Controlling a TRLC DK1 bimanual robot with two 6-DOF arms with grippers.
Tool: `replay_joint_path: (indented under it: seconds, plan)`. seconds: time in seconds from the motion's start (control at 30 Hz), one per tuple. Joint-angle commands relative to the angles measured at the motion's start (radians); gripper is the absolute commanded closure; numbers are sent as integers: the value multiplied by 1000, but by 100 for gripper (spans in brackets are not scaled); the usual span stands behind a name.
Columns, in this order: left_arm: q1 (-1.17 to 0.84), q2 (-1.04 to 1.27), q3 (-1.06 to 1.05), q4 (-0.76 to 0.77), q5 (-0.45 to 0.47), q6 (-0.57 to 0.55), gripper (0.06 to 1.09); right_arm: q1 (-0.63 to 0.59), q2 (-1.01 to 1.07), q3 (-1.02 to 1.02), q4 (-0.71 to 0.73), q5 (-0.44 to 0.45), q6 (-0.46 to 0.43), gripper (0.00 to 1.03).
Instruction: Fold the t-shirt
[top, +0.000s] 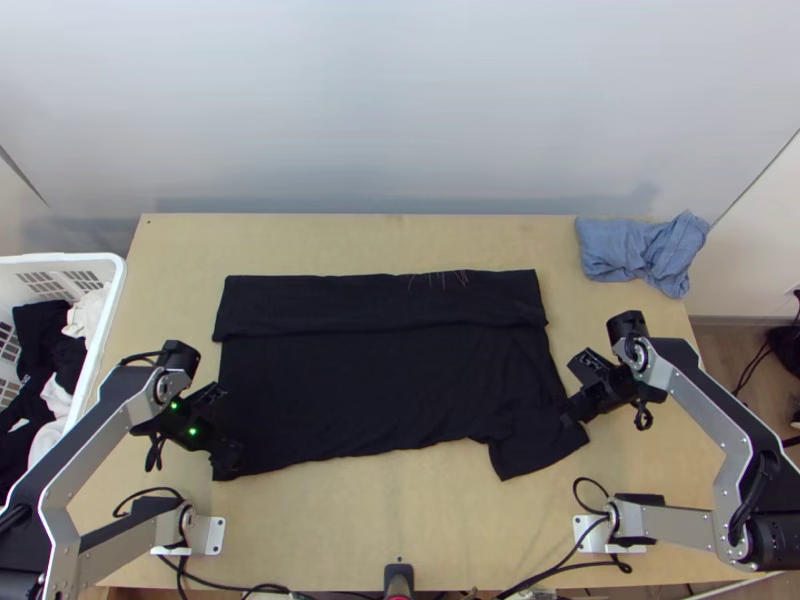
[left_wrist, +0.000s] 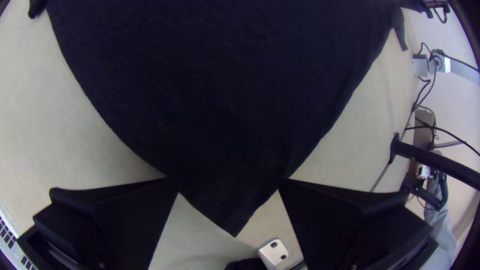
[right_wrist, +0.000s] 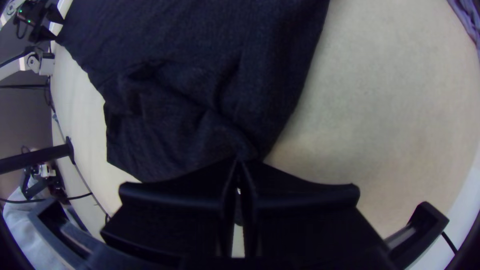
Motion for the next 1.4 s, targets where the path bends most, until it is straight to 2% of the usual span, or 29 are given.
replay_joint_path:
  seconds: [0.0,0.07,0.13,0.47,0.73,1.07,1.37]
  plan:
    - [-46,46,-6,12,-33,-1,25,-1,3,10,2,1,1,100]
    - [-58,40,-10,30,-33,-8,47,-2,3,8,2,-1,2,100]
    - [-69,40,-12,55,-33,-14,92,-2,4,4,2,1,2,100]
    - [-34,36,27,38,-33,-29,92,-4,-4,1,1,-1,9,100]
    - [101,152,212,20,-33,-54,92,-11,-8,81,2,-4,36,100]
    - [146,297,519,-39,-22,-199,92,-36,4,258,55,-41,110,100]
    - [144,359,711,-97,5,-322,92,-34,50,426,62,-74,199,100]
